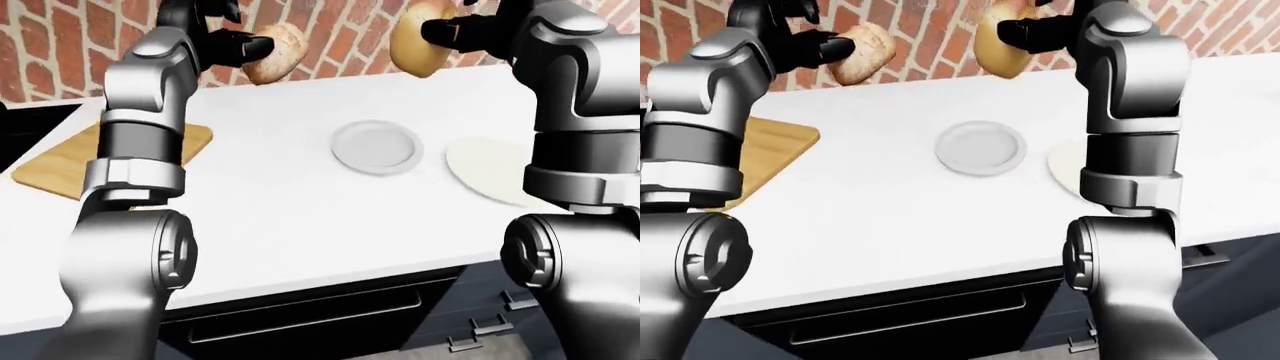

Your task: Place all breads on the cutting board.

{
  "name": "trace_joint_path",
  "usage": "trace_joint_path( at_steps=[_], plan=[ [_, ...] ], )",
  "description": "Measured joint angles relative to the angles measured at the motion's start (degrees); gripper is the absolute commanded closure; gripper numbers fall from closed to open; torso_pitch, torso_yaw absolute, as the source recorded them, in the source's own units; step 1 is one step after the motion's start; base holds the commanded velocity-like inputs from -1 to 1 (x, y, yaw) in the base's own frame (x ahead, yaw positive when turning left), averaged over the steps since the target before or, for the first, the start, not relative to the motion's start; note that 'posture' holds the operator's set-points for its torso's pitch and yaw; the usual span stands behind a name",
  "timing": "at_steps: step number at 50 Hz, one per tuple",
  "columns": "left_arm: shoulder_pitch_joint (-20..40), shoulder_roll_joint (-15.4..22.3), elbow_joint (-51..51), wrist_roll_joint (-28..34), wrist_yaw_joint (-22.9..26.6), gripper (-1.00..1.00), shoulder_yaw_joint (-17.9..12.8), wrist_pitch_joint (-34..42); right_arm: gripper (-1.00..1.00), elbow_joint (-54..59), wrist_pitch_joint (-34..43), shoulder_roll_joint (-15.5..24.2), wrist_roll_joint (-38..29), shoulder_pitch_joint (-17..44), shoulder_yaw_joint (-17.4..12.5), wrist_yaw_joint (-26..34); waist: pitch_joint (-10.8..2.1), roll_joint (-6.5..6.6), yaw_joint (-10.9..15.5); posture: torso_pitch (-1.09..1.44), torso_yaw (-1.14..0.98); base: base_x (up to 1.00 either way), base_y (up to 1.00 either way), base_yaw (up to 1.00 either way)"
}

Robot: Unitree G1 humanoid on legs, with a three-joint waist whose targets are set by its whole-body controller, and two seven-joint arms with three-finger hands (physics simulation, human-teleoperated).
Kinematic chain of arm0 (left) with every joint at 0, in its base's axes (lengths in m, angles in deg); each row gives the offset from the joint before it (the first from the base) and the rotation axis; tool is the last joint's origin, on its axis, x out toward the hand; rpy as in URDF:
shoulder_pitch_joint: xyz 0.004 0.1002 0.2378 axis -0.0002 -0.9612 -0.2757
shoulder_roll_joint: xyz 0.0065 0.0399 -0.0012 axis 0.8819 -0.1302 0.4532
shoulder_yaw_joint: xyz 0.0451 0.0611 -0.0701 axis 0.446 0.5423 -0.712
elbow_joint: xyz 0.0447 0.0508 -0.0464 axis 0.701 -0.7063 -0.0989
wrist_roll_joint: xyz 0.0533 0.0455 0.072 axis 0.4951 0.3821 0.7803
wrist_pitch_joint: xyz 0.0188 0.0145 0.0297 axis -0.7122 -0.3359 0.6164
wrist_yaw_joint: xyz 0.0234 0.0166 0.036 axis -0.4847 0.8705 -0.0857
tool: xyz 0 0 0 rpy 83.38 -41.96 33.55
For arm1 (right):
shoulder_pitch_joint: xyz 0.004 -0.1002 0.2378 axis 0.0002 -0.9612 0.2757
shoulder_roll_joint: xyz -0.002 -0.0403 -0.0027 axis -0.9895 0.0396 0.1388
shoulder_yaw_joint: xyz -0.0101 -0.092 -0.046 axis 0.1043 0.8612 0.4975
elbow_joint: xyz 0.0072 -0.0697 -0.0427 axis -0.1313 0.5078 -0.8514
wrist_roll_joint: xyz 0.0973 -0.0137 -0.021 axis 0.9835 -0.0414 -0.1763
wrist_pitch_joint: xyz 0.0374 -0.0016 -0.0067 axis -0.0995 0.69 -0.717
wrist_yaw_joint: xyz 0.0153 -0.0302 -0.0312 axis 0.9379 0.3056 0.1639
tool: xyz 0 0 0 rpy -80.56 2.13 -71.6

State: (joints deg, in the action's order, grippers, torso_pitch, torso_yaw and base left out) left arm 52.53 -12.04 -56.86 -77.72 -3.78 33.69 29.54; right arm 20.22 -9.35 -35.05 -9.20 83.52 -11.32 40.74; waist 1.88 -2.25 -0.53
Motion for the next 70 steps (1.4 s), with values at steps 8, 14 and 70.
trace_joint_path(
  at_steps=[8, 14, 70],
  plan=[
    [1.29, 0.27, 1.25, 0.04, -0.04, 0.94, -0.14, -0.47, 1.00, 0.46, -0.75, 0.26, 0.05, 1.07, 0.11, 0.02, 0.25, 4.75, -0.48, 0.00, 0.00, 0.00, 0.84, 0.00],
    [-0.17, 1.38, -0.49, 0.59, -0.41, 0.95, -0.91, -0.60, 1.00, 0.33, -0.30, -1.38, 0.76, 0.18, 1.69, 0.77, 0.66, 6.68, 1.12, 0.00, 0.00, 0.00, 0.84, 0.00],
    [1.15, -0.66, -1.89, 1.76, 0.52, 1.00, 0.64, -0.91, 1.00, 3.51, -5.46, -4.71, 2.86, -2.83, 1.93, -2.20, 2.32, 1.03, 1.59, 0.00, 0.00, 0.00, 0.22, 0.00]
  ],
)
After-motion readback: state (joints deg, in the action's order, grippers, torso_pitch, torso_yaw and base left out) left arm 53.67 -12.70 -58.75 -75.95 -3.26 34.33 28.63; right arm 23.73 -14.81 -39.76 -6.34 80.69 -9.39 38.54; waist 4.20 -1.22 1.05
